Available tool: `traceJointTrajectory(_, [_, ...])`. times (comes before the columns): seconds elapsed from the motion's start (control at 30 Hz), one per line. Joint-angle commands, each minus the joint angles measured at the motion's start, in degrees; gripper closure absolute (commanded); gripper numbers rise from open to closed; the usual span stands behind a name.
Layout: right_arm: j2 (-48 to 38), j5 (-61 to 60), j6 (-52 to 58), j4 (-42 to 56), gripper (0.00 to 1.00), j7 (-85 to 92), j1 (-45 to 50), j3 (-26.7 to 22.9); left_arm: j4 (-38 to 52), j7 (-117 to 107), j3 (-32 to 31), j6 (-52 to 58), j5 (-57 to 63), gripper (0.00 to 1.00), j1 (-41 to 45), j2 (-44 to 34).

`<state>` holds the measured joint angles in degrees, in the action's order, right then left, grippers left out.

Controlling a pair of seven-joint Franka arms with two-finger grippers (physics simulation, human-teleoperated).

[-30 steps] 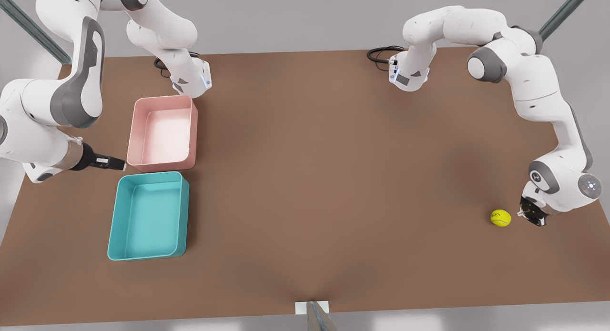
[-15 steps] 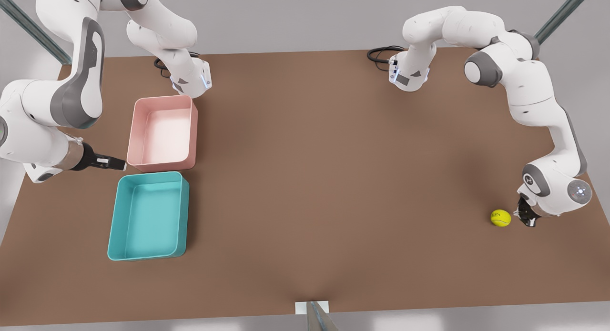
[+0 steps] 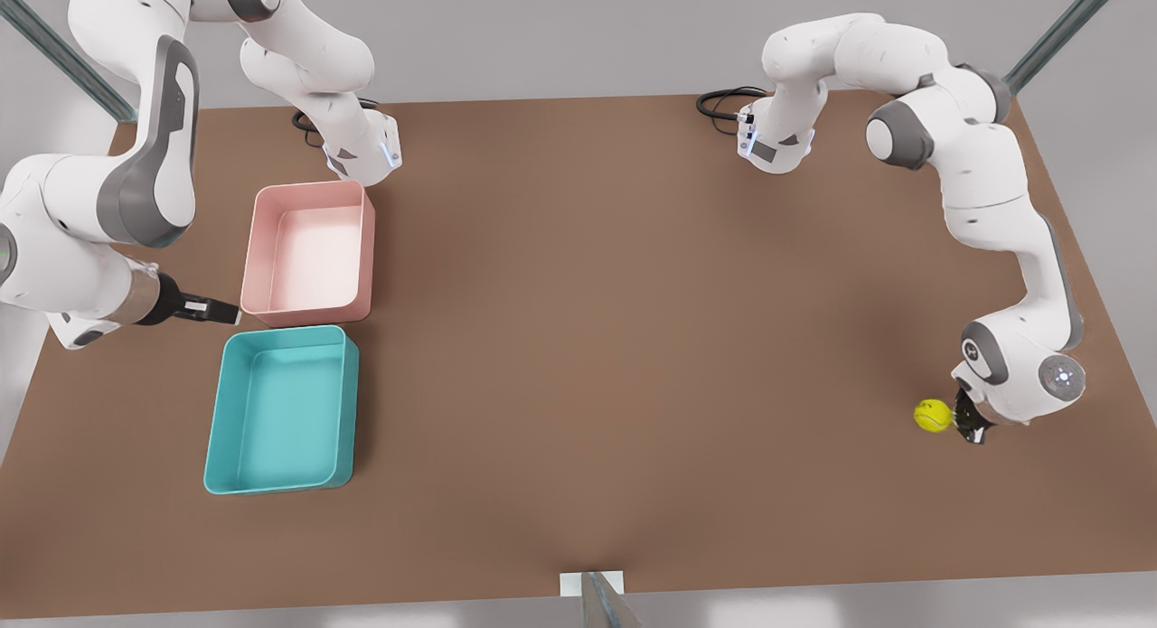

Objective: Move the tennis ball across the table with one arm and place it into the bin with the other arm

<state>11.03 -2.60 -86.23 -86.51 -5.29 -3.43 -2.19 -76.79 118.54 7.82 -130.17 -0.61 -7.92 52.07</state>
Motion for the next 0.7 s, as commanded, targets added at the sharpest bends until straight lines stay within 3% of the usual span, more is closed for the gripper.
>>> traceJointTrajectory(0.0, [-0.04,-0.03,0.01,0.03,0.0,0.01,0.0,-0.01,-1.69,-25.87,0.0,0.53,-0.8,0.79,7.47,-2.14])
traceJointTrajectory(0.03, [0.13,-0.03,-0.08,0.03,0.0,0.01,0.0,-0.01,-6.17,-50.54,-0.61,5.53,-0.8,0.79,14.15,-8.64])
traceJointTrajectory(0.07, [0.22,-0.03,-0.08,0.12,0.0,0.01,0.09,-0.01,-5.74,-76.15,-4.3,18.98,-5.43,0.79,14.87,-11.55])
traceJointTrajectory(0.1, [0.31,-0.03,-0.08,0.03,0.0,0.01,0.09,-0.01,-5.04,-75.04,-4.3,20.22,-8.71,0.79,12.85,-11.46])
traceJointTrajectory(0.17, [0.22,-0.03,0.01,0.03,0.0,0.1,0.0,-0.01,-2.49,-73.19,-4.39,21.62,0.17,0.79,12.93,-11.55])
traceJointTrajectory(0.23, [0.31,-0.12,0.01,0.03,0.0,0.1,0.0,-0.01,8.58,-95.32,-4.39,39.8,0.35,0.79,13.46,-13.22])
traceJointTrajectory(0.27, [0.31,-0.12,0.01,0.03,0.0,0.1,0.0,0.08,13.15,-102.7,-4.3,47.81,0.78,0.67,13.98,-15.41])
traceJointTrajectory(0.33, [0.22,-0.12,0.01,0.03,0.0,0.1,0.09,0.08,18.16,-116.87,-4.74,62.39,2.37,0.62,17.06,-20.69])
traceJointTrajectory(0.37, [0.31,-0.12,0.01,0.03,0.0,0.1,0.0,0.08,18.17,-117.04,-5.09,69.49,2.28,0.01,17.59,-22.35])
traceJointTrajectory(0.43, [0.22,-0.12,0.01,0.03,0.0,0.1,0.09,-0.01,20.98,-131.7,-5.97,73.84,3.95,0.0,19.44,-23.76])
traceJointTrajectory(0.47, [0.31,-0.12,0.01,0.03,0.0,0.1,0.0,-0.01,16.86,-133.58,-12.2,69.1,3.07,0.0,14.96,-29.73])
traceJointTrajectory(0.5, [0.31,-0.12,0.01,0.03,0.0,0.1,0.09,-0.01,6.49,-126.2,-12.92,61.54,2.46,0.0,14.43,-36.94])
traceJointTrajectory(0.53, [0.49,-0.12,-0.34,0.03,0.0,-0.34,0.26,0.08,5.42,-125.75,-11.34,62.49,2.1,0.0,14.69,-37.66])
traceJointTrajectory(0.67, [14.37,-0.47,-12.47,5.04,0.0,-4.9,6.32,0.52,5.6,-125.92,-11.33,60.74,2.19,0.0,12.76,-35.72])
